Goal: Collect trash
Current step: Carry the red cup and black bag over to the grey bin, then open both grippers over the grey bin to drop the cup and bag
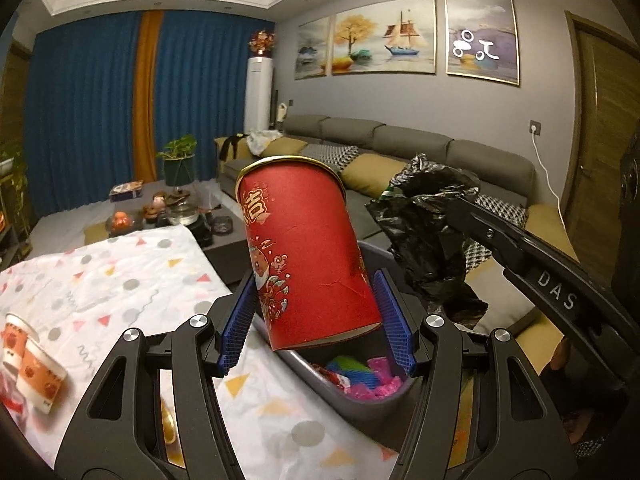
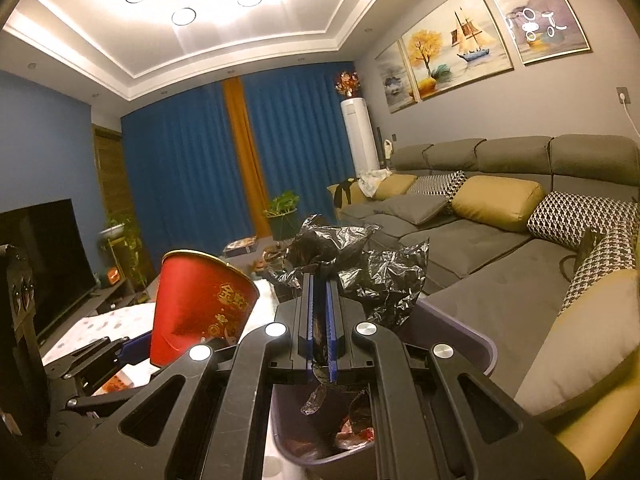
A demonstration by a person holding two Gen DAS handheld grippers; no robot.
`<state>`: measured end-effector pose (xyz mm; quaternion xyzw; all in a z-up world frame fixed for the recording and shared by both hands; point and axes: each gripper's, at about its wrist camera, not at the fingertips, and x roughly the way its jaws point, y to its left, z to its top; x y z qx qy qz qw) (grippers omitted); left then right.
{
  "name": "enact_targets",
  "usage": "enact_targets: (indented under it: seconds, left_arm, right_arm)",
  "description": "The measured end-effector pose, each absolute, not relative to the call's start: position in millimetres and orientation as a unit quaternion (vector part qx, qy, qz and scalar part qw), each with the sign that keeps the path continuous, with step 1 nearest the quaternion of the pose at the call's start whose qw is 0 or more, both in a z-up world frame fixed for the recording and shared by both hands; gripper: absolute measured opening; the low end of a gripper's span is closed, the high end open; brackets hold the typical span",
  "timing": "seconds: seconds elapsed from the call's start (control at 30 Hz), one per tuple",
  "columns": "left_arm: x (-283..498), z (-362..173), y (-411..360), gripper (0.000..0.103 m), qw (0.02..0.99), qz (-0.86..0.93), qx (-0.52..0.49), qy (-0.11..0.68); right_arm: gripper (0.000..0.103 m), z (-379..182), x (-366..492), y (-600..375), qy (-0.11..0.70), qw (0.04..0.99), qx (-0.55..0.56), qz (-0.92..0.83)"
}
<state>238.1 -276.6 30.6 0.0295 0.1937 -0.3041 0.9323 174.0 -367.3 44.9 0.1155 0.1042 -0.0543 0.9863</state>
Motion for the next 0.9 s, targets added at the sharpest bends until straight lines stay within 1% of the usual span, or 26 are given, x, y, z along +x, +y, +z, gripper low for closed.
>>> enact_targets:
  seconds: [0.37, 0.9]
  left_arm:
    - [258.5, 15.7, -304.5, 0.058, 0.923, -0.317, 0.037, 0.215]
    - [272.3, 7.5, -313.5, 0.058, 0.918, -0.325, 0.035, 0.226]
  right_arm:
    - [0.007, 34.5, 193.7, -388.5, 0.121, 0.983, 0.124, -0.057]
    - [0.007, 32.8, 210.4, -394.0, 0.137, 0.981, 0.129, -0.054]
